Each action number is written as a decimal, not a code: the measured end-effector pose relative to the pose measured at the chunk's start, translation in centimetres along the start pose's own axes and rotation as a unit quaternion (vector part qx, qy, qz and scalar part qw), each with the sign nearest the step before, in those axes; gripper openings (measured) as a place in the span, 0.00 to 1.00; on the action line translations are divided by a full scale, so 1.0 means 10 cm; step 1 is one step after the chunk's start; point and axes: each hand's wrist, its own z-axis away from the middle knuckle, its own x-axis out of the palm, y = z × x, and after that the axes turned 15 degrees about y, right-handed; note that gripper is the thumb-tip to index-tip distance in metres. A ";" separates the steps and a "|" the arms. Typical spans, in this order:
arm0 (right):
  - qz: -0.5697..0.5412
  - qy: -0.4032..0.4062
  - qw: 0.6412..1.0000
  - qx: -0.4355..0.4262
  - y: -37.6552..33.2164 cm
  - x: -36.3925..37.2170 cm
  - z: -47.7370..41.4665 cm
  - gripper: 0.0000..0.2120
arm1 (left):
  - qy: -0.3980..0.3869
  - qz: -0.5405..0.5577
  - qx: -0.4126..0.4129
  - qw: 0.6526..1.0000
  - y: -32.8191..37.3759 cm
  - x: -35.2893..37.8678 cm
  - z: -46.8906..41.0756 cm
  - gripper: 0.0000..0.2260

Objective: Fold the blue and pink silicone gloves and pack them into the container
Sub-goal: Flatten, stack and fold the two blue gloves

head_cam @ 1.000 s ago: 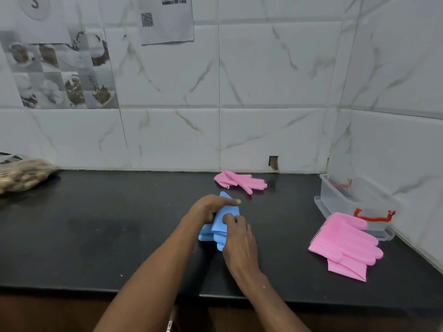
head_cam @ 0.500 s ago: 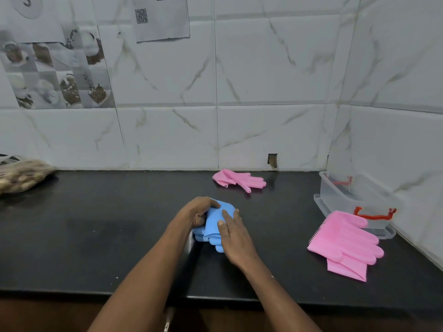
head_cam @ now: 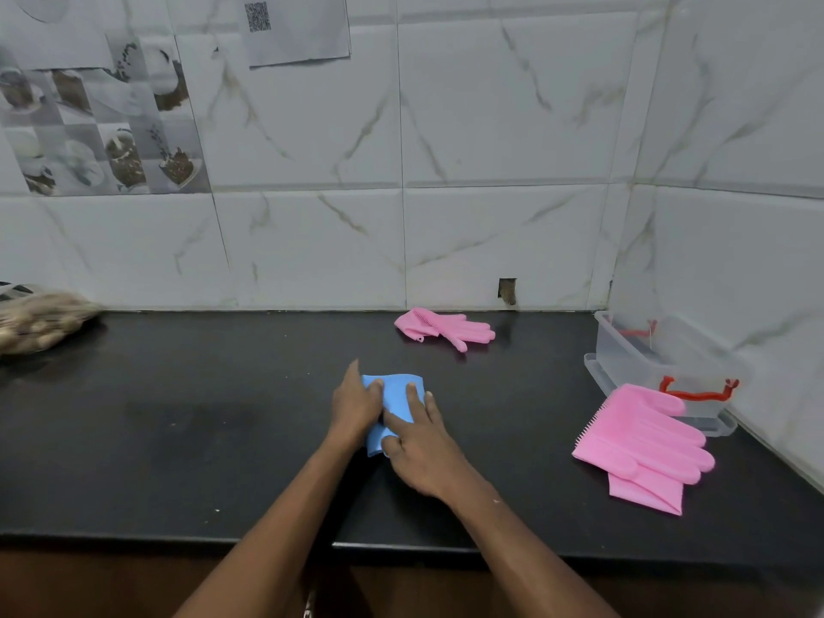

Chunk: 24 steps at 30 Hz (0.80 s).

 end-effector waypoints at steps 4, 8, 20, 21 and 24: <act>-0.144 -0.046 0.987 0.047 0.09 -0.17 -0.03 0.30 | -0.012 -0.065 0.071 0.995 0.02 0.13 -0.03 0.23; -0.328 0.119 0.917 0.195 0.22 -0.24 0.02 0.18 | -0.061 -0.181 0.163 0.968 0.00 0.21 -0.04 0.26; -0.053 0.106 0.988 0.102 0.06 -0.26 -0.04 0.14 | -0.118 -0.148 0.164 0.968 -0.05 0.21 -0.09 0.21; -0.112 0.116 0.977 0.140 0.10 -0.29 -0.06 0.13 | -0.105 -0.141 0.151 0.973 -0.04 0.21 -0.07 0.23; -0.264 0.154 0.911 0.278 0.11 -0.40 -0.18 0.18 | -0.044 -0.038 0.063 0.996 -0.03 0.17 -0.06 0.28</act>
